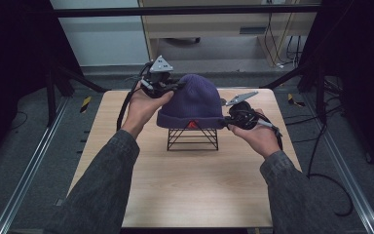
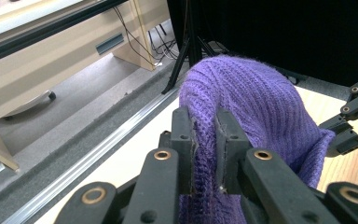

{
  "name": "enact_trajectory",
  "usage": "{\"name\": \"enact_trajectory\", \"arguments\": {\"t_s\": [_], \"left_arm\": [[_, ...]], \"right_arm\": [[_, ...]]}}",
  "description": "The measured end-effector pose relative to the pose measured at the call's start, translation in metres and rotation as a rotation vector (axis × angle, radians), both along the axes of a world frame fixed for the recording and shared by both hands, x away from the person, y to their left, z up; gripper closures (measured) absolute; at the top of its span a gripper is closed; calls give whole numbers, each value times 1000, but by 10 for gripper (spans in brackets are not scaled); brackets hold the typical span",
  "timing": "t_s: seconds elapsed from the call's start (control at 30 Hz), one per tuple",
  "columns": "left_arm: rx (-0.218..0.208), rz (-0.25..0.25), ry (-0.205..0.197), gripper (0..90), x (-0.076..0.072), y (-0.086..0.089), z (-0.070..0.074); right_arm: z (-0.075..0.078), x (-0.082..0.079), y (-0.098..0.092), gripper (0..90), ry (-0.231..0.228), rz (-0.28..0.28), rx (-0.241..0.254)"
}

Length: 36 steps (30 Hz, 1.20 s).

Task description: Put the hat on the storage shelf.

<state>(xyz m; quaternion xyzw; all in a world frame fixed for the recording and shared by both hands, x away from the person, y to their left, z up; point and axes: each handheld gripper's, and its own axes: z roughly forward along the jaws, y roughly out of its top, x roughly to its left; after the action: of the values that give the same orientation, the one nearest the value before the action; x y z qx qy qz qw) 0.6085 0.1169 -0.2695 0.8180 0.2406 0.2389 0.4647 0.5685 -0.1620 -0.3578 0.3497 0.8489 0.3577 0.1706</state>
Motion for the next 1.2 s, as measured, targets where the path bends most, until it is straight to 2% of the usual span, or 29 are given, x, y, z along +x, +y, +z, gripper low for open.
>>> {"name": "enact_trajectory", "arguments": {"t_s": [0.23,0.3,0.5,0.7,0.87,0.93,1.03,1.2], "left_arm": [[7,1,6,796,2,-1,-4],[9,-1,-4,796,1,-2,-5],[5,-2,15,796,2,1,-15],[25,-14,10,796,-2,2,-18],[24,-9,23,795,-3,6,-26],[45,-11,26,795,-5,8,-31],[38,-5,32,794,-6,12,-36],[40,-13,31,794,-9,13,-37]], "right_arm": [[-2,0,1,803,4,3,-8],[-3,0,2,802,7,3,-18],[-10,2,1,800,23,-3,-17],[-15,1,2,795,43,-13,-17],[-20,4,6,790,50,-16,-36],[-22,4,7,789,54,-16,-49],[-24,6,7,788,58,-26,-52],[-26,6,9,785,58,-19,-62]]}}
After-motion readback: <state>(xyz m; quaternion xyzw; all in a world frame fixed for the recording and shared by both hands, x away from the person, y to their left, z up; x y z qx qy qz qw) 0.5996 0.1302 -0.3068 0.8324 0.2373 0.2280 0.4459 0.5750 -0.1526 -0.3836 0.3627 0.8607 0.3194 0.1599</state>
